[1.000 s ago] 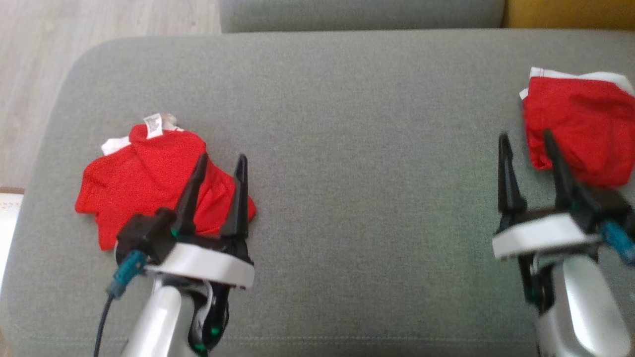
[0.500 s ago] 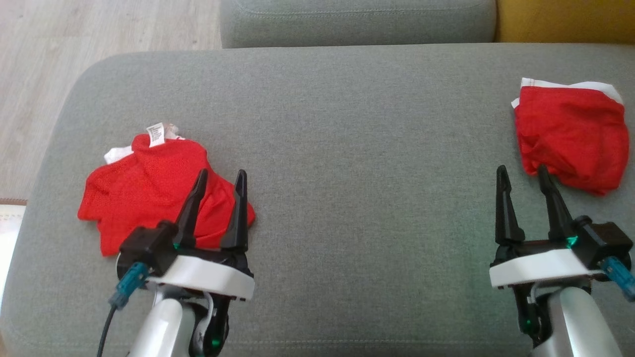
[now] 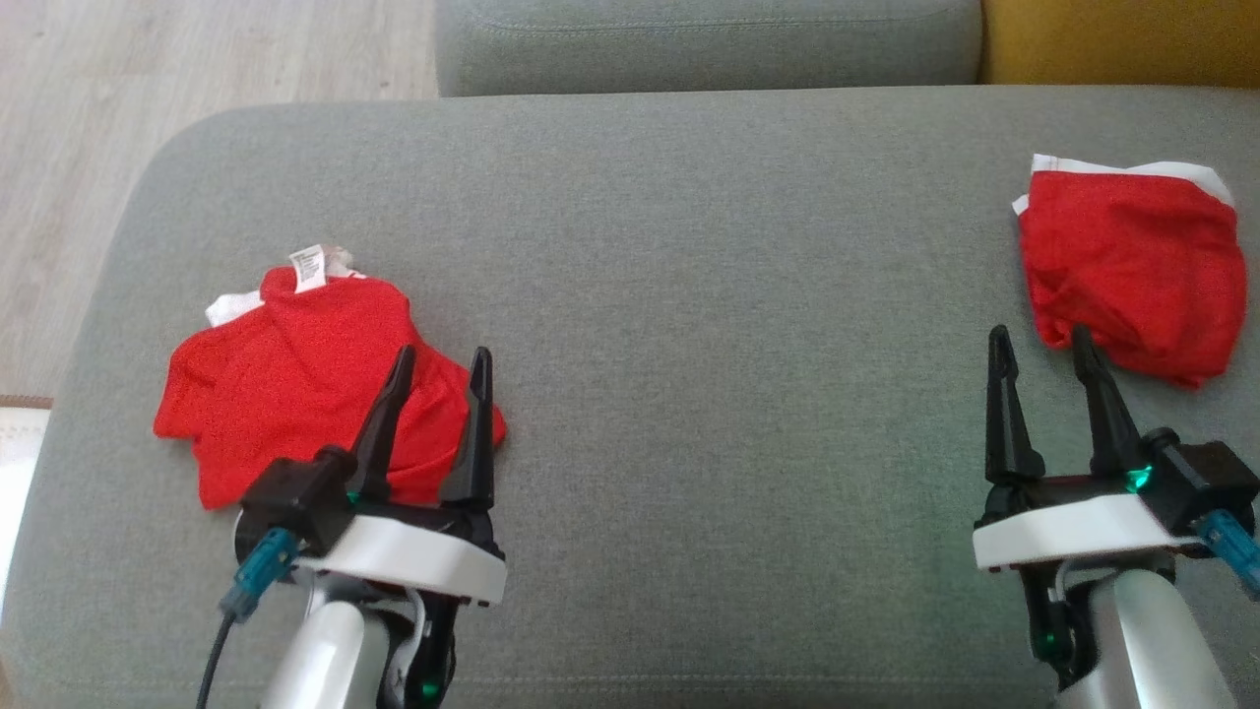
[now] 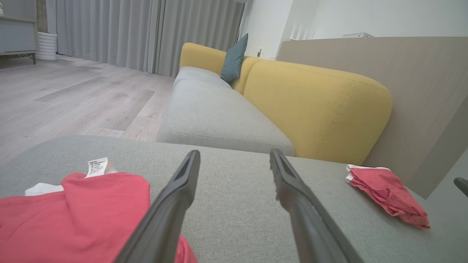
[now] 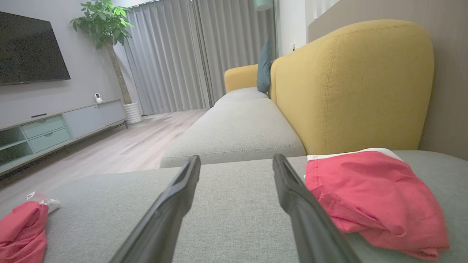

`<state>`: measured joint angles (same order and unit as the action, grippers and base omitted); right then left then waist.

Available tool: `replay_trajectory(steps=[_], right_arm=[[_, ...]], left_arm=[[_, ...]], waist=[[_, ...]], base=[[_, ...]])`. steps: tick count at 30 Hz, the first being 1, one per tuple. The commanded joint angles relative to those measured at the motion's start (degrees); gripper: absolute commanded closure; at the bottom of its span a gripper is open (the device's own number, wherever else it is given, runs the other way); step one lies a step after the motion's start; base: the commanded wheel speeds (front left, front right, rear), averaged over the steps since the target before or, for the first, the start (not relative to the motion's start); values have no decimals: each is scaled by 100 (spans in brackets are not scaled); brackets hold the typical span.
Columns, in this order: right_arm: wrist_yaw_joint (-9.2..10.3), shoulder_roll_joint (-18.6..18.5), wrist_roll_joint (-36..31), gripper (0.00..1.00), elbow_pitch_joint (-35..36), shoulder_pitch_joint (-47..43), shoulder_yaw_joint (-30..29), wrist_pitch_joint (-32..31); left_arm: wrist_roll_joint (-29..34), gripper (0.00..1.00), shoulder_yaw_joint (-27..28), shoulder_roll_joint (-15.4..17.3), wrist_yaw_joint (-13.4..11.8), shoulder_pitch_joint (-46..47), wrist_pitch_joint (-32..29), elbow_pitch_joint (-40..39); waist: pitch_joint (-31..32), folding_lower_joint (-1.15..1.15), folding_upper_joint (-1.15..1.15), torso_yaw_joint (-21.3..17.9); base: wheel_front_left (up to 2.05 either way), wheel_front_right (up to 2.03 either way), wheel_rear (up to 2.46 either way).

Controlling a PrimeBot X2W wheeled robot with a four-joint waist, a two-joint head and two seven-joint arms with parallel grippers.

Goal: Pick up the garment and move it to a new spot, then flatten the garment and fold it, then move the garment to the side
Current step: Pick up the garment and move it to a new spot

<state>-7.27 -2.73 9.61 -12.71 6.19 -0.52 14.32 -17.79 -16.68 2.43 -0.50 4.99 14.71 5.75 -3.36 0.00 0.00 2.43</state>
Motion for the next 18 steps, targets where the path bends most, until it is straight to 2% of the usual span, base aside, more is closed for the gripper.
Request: replay_trajectory(steps=[1,8,18], right_arm=[[-22,-15,52,0,220,66,129,64],[-22,-15,82,0,216,26,246,66],[-22,-15,74,0,184,-49,428,59]], left_arm=[[17,0,148,44,-8,182,29,-170],[12,0,177,44,-52,219,29,-142],[-2,0,283,44,-122,185,29,-131]], waist=[[0,0,0,15],[31,0,0,345],[79,0,0,1192]], base=[[0,0,0],[0,0,0],[0,0,0]])
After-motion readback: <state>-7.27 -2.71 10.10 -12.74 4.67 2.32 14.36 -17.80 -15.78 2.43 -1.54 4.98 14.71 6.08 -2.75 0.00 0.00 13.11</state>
